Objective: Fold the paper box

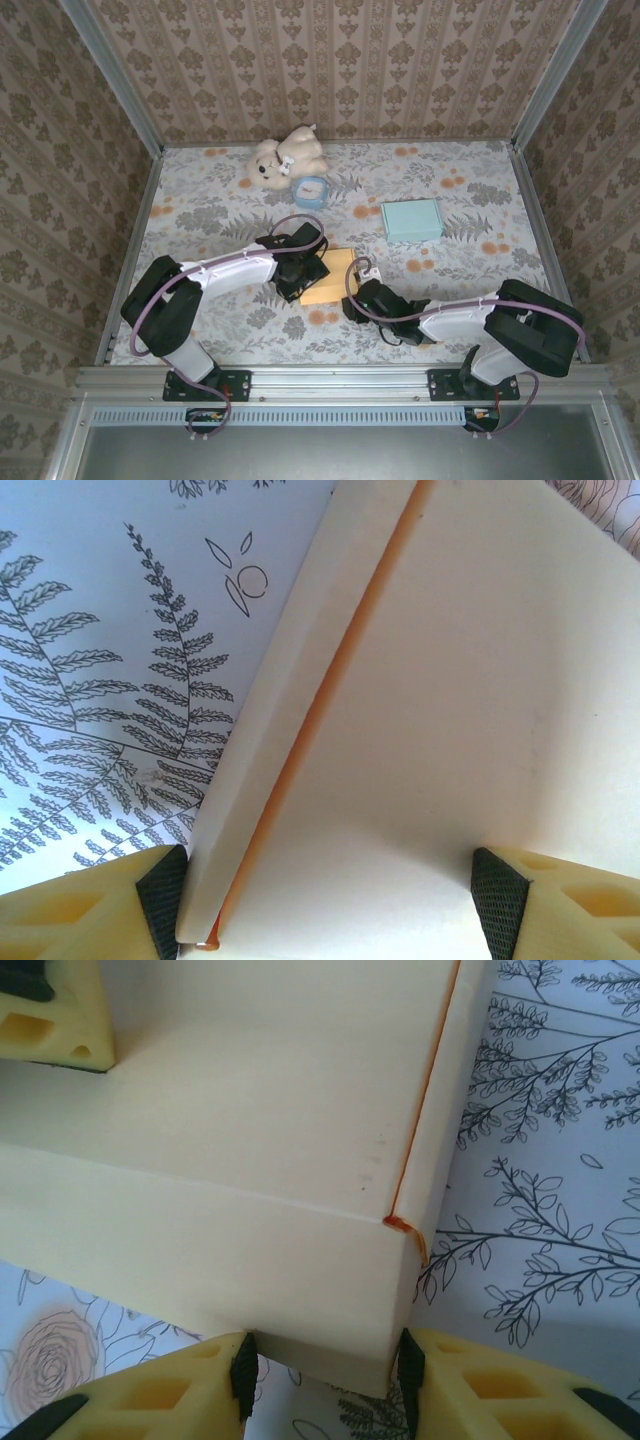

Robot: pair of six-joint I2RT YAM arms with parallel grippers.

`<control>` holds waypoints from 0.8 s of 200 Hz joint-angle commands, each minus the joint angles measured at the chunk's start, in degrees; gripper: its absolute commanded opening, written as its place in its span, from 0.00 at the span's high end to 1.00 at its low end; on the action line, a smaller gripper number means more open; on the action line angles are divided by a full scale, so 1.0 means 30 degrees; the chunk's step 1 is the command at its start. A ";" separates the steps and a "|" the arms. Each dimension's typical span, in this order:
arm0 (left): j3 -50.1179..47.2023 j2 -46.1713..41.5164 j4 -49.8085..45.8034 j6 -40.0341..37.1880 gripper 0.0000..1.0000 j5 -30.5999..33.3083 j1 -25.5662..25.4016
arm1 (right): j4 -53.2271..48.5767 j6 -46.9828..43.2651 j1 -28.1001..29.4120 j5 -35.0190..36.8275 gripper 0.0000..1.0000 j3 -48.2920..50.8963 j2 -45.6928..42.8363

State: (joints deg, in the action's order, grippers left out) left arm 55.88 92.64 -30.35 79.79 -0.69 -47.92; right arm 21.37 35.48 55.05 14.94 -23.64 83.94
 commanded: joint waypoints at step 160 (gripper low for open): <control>-0.0427 0.1841 -0.0900 -0.0069 0.25 -0.0210 -0.0184 | 0.2779 -0.2179 0.0497 0.5159 0.49 -0.3318 0.5494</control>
State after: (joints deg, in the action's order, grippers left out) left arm 56.31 94.00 -28.16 79.99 1.52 -47.46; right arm 25.52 29.89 56.88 29.85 -30.63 96.44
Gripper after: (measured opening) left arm 0.751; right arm 0.504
